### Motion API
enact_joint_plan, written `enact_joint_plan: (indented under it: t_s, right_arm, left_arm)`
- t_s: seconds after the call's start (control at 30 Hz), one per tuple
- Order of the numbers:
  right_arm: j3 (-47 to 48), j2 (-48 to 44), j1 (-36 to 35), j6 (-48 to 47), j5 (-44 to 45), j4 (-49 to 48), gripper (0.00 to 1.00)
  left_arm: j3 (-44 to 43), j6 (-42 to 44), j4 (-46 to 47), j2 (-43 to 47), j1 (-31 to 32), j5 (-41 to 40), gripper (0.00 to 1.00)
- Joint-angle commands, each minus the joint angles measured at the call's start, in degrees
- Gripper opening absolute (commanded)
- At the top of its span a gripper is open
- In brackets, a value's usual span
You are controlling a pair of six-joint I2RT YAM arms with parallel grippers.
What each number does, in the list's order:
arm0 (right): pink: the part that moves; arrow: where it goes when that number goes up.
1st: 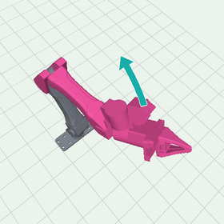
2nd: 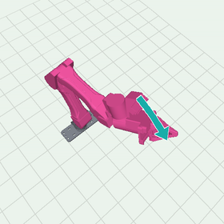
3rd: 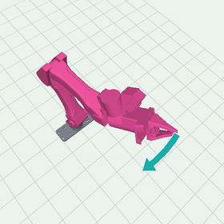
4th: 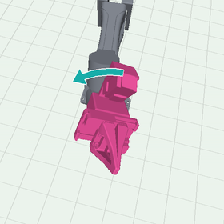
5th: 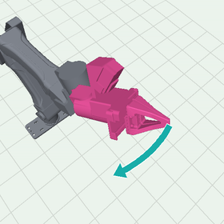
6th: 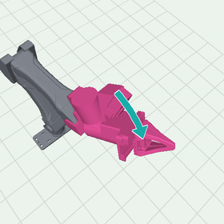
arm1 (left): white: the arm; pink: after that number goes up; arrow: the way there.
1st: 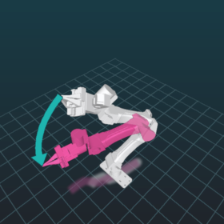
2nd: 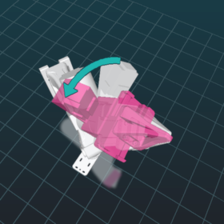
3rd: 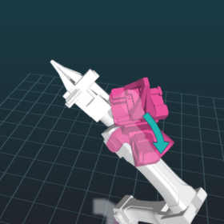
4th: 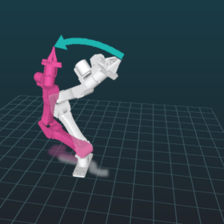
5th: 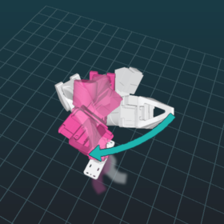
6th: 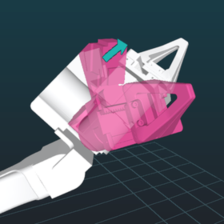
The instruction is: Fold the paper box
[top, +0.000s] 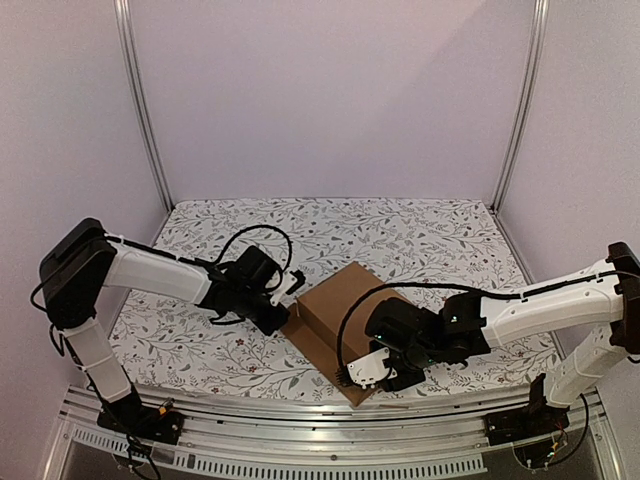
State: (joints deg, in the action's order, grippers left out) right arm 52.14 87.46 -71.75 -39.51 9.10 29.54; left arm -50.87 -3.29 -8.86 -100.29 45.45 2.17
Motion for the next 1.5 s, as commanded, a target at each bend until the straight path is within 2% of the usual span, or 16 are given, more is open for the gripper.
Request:
enact_joint_plan:
  t_s: [0.0,0.37,0.73,1.47]
  right_arm:
    - [0.3,1.9,-0.3,-0.1,-2.5,0.9,0.53]
    - [0.4,2.2,-0.3,-0.1,-2.6,0.9,0.53]
    - [0.6,2.2,-0.3,-0.2,-3.5,1.3,0.53]
    - [1.3,3.3,-0.3,0.5,-3.8,1.6,0.52]
  left_arm:
    - [-1.5,-0.2,-1.1,-1.8,-0.1,2.9,0.0]
    - [-4.1,1.7,-4.0,-2.0,0.4,1.8,0.0]
    - [-10.4,0.7,-11.9,-4.1,1.1,-1.6,0.0]
    - [-20.0,1.4,-22.3,-8.0,1.4,-1.8,0.0]
